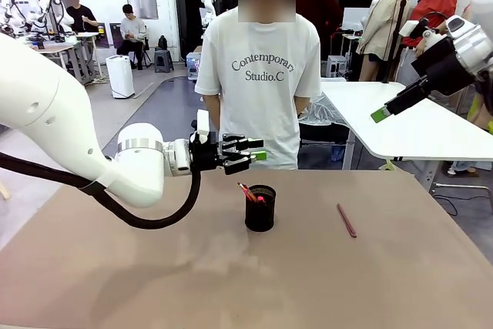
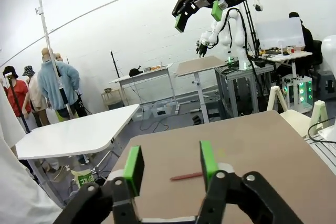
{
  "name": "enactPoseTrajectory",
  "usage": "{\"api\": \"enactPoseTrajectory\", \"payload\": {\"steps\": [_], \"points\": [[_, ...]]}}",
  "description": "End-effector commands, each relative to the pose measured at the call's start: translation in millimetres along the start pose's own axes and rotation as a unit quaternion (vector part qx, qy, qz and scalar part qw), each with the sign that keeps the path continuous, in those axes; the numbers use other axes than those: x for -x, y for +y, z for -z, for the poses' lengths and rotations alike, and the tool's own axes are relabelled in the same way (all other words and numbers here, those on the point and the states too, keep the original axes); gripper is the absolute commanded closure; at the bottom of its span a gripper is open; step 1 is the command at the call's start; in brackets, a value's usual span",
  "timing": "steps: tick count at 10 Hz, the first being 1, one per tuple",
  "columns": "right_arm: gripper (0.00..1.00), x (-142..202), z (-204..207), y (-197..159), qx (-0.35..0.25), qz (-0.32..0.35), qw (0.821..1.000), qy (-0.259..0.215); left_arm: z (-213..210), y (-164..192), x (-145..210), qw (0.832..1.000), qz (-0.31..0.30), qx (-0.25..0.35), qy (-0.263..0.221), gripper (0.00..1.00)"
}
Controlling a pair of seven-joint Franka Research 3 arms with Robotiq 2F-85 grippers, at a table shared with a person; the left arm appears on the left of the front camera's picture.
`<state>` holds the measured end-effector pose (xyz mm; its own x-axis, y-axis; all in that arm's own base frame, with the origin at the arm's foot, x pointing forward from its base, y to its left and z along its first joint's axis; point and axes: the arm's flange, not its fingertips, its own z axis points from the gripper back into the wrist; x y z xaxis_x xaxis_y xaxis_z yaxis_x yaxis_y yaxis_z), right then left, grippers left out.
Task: Place the pens into the pen holder.
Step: Pick up a writing instrument from the table and place it into the Pen holder.
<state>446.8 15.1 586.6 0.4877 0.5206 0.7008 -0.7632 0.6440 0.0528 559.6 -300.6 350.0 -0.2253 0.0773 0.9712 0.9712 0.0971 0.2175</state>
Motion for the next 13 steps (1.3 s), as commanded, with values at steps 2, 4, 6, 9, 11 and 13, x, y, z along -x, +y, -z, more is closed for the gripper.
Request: {"api": "enactPoseTrajectory", "payload": {"steps": [2,4,6,9,11,13], "points": [[0.0,0,0,-1,-0.007,0.0,1.0,-0.01,-1,-14,-2,1.0,-0.004,-0.016,0.026,0.0],[0.0,0,0,-1,-0.007,0.0,1.0,-0.01,-7,-16,-26,0.998,-0.018,0.014,0.061,0.0],[0.0,0,0,-1,-0.007,0.0,1.0,-0.01,-21,-18,-53,0.992,-0.025,0.035,0.12,0.0],[0.0,0,0,-1,-0.007,0.0,1.0,-0.01,-18,-16,-52,0.992,-0.021,0.031,0.119,0.0],[0.0,0,0,-1,-0.007,0.0,1.0,-0.01,-18,-16,-52,0.992,-0.021,0.031,0.119,0.0],[0.0,0,0,-1,-0.007,0.0,1.0,-0.01,-18,-16,-52,0.992,-0.021,0.031,0.119,0.0]]}}
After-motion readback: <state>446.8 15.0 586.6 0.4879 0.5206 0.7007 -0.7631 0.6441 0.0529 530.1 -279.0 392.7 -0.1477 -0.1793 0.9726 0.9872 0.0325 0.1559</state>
